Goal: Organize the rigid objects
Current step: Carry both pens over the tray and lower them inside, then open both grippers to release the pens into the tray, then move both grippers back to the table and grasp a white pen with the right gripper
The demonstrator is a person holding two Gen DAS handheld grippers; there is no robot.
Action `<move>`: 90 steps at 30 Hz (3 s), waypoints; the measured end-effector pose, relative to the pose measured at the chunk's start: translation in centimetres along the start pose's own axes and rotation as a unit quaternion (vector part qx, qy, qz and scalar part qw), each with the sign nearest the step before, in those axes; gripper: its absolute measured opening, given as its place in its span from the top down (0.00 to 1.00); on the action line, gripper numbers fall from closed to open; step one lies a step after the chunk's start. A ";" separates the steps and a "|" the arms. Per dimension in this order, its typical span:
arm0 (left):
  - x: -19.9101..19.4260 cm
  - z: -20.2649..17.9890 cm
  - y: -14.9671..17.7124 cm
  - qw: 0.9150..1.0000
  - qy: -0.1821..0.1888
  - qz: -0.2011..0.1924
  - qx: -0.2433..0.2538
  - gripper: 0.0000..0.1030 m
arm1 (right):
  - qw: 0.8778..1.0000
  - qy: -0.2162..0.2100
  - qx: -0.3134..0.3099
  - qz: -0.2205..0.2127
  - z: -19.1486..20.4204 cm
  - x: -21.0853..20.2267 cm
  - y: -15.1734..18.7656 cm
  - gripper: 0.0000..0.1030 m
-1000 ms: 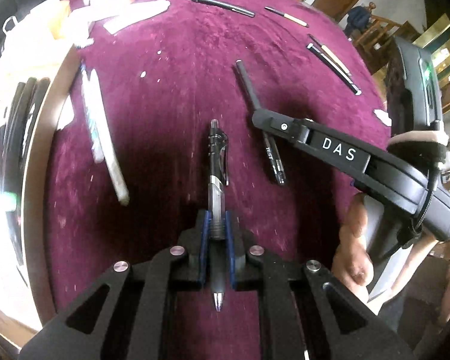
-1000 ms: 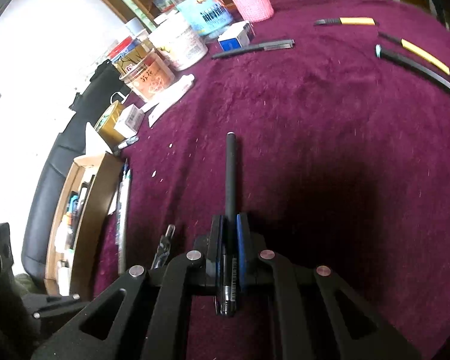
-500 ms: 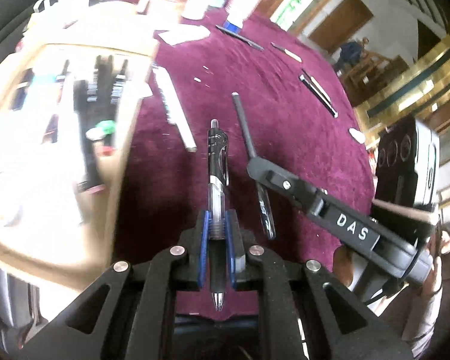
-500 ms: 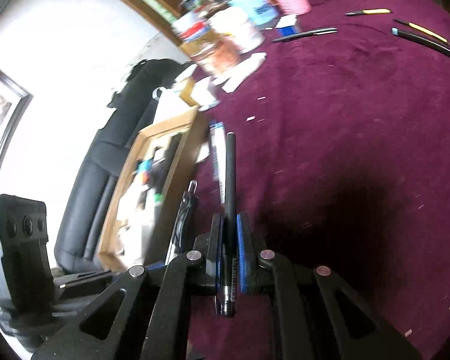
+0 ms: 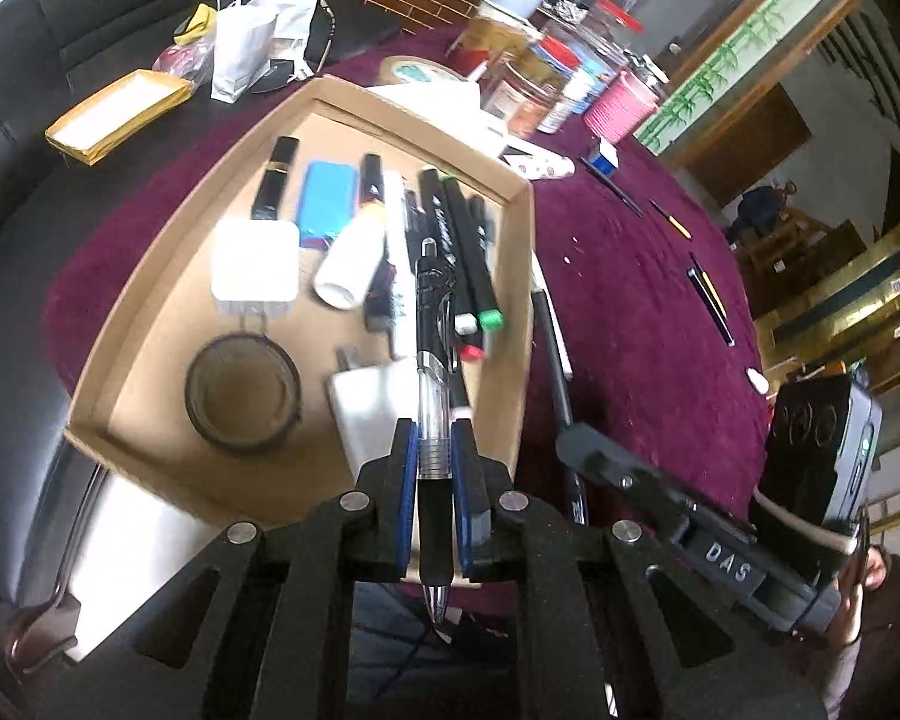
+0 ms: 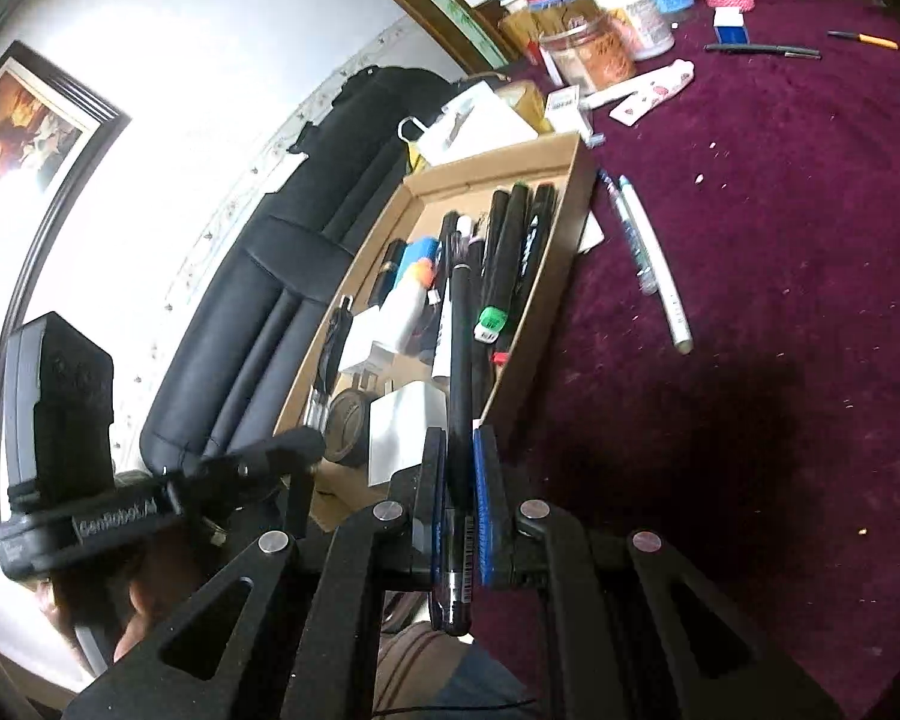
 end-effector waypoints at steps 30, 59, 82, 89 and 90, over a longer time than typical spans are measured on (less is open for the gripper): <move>4.8 4.8 -11.1 1.000 0.016 0.016 -0.015 0.92 | 0.998 0.042 -0.018 0.037 1.4 8.2 -9.8 0.92; 8.3 4.3 -13.5 1.000 -0.022 0.010 0.001 0.77 | 0.994 0.080 -0.061 0.046 2.8 11.5 -9.3 0.86; 4.1 -6.4 -6.8 0.996 0.051 -0.072 0.026 0.53 | 0.997 0.050 -0.038 -0.034 -6.4 -1.2 -10.6 0.69; 5.9 -6.8 -3.6 0.999 0.018 -0.038 0.025 0.53 | 0.998 0.046 0.030 -0.031 -13.0 -1.4 -8.2 0.71; 6.2 -6.7 -3.5 0.999 0.011 -0.038 0.024 0.53 | 0.998 0.038 0.038 -0.024 -13.3 -1.1 -8.4 0.75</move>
Point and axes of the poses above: each gripper's, at about its wrist camera, not at the fingertips, and x roughly the way its jaws point, z to its left, y to its underside, the point moved 1 cm from there along x, roughly the way its jaws point, and after that the axes turned 4 degrees about -x, right-handed, at the moved point
